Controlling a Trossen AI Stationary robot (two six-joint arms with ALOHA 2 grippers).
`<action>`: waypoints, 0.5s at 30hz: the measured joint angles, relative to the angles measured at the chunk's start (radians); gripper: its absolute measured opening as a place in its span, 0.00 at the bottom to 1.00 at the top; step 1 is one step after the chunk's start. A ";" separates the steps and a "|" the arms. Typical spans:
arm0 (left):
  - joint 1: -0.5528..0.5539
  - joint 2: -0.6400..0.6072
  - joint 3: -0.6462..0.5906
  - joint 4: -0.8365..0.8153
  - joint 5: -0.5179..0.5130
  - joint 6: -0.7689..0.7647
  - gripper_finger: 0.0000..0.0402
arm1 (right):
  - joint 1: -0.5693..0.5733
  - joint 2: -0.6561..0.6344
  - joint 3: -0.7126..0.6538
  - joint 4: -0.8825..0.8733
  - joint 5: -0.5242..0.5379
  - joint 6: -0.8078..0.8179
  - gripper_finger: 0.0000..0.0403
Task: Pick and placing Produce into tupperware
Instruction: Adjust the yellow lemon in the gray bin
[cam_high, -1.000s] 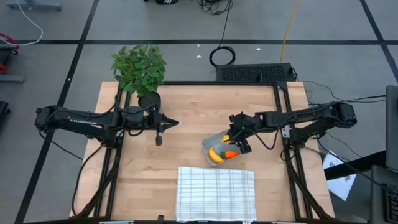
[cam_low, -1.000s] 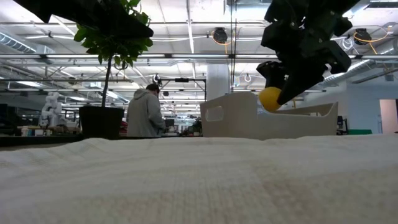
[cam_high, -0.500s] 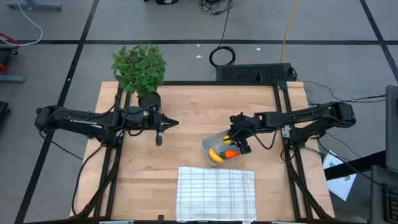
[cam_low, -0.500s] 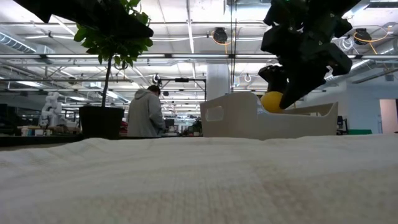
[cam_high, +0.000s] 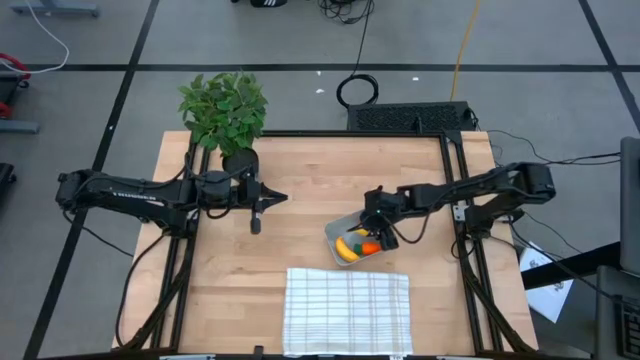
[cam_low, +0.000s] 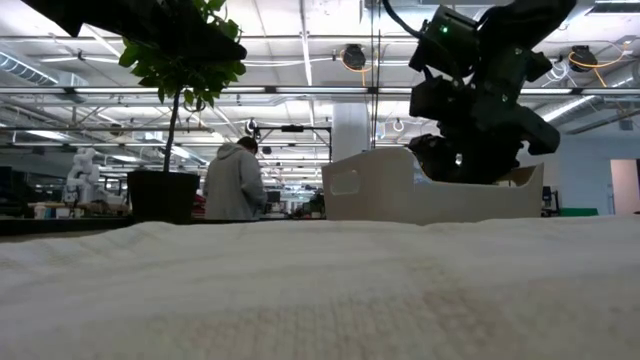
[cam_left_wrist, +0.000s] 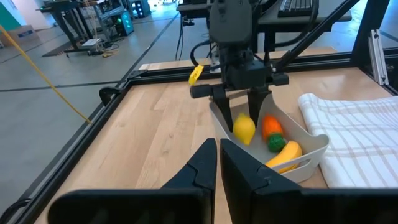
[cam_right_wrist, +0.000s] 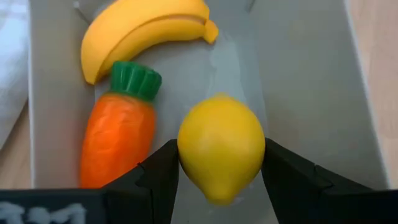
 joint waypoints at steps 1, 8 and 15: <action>0.000 0.000 0.000 0.000 0.000 0.000 0.06 | 0.000 0.006 0.000 0.003 0.000 0.000 0.47; 0.000 0.000 0.000 -0.001 0.000 0.000 0.06 | 0.000 0.044 0.001 0.007 -0.001 -0.006 0.47; 0.000 0.000 0.000 -0.003 0.000 -0.001 0.06 | 0.000 0.044 0.007 0.014 0.000 -0.009 0.48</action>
